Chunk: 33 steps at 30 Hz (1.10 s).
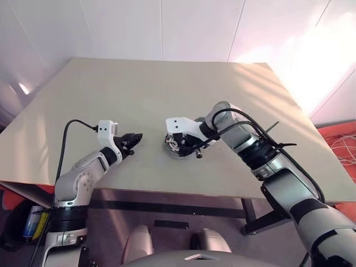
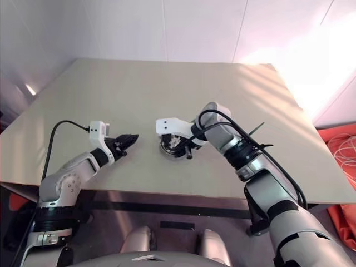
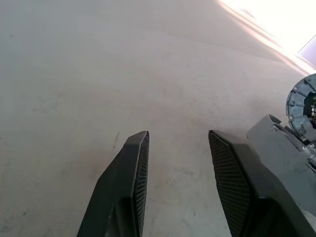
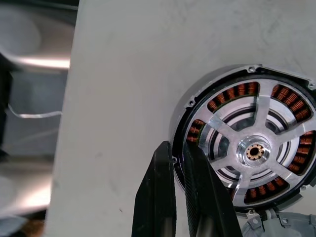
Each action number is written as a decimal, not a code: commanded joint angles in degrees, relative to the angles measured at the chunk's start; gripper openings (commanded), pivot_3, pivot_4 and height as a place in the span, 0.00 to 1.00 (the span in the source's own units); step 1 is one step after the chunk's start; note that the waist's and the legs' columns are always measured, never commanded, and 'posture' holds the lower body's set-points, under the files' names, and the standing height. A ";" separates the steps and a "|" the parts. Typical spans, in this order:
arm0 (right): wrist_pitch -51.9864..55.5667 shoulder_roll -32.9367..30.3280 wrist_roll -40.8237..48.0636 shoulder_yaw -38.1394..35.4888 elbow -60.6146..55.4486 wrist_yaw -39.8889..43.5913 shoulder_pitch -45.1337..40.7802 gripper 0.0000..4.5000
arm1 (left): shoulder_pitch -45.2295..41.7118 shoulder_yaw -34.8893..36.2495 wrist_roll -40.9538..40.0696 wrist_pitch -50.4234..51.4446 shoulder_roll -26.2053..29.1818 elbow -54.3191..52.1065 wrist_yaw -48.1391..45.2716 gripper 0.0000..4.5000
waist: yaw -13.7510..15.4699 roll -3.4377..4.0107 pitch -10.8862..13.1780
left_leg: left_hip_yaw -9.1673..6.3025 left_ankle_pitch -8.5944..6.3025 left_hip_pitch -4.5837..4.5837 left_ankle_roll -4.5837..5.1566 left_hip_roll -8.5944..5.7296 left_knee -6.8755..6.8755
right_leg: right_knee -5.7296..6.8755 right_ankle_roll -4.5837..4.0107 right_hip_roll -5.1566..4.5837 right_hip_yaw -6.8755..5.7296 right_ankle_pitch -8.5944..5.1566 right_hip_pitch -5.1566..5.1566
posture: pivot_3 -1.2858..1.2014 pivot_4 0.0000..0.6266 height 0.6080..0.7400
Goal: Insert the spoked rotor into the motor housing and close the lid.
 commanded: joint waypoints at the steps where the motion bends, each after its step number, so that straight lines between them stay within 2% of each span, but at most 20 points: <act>1: 11.50 2.05 1.83 -0.83 -3.43 -2.80 -4.33 0.00 | -0.40 0.37 -0.29 -0.80 0.21 -2.65 0.16 0.45 | 0.08 0.01 0.01 | 0.00 0.00 0.00 -0.01 0.00 0.00 | 0.00 0.00 0.00 0.00 0.00 0.00 | 0.52 0.00 1.00; 5: 16.96 4.58 3.80 -0.40 -2.00 -7.07 -6.31 0.00 | -0.34 0.56 -0.37 -0.59 0.36 -2.90 0.30 0.45 | 0.16 0.04 0.04 | -0.01 0.00 -0.02 -0.01 -0.02 -0.02 | -0.03 0.00 -0.01 0.00 0.00 -0.01 | 0.52 0.00 1.00; 12: 16.46 7.72 6.36 0.13 1.91 -14.41 -7.49 0.00 | 0.02 0.80 -0.62 -0.40 0.56 -3.45 0.63 0.45 | 0.21 0.05 0.06 | -0.01 0.03 -0.04 -0.08 -0.04 -0.12 | -0.04 -0.02 -0.02 0.00 -0.03 -0.06 | 0.52 0.00 1.00; 27: 21.79 12.78 10.93 0.06 10.59 -24.56 -9.89 0.00 | 0.63 1.20 -0.83 -0.24 0.77 -4.44 1.10 0.45 | 0.12 0.07 0.10 | -0.02 0.32 0.05 -0.55 -0.04 -0.39 | -0.04 -0.04 0.00 0.00 -0.05 -0.10 | 0.52 0.00 1.00; 28: 21.85 12.77 11.20 0.16 10.77 -25.02 -9.96 0.15 | 0.62 1.21 -0.84 -0.24 0.77 -4.46 1.11 0.45 | 0.17 0.07 0.10 | -0.02 0.32 0.07 -0.56 -0.05 -0.40 | -0.04 -0.03 -0.01 0.00 -0.05 -0.09 | 0.52 0.00 1.00; 33: 22.93 12.28 13.04 0.83 8.98 -25.68 -10.67 0.49 | 0.41 1.14 -0.75 -0.32 0.67 -4.18 1.12 0.45 | 0.25 0.07 0.10 | -0.03 0.35 0.09 -0.61 -0.06 -0.42 | -0.02 -0.03 -0.01 0.01 -0.05 -0.07 | 0.52 0.00 1.00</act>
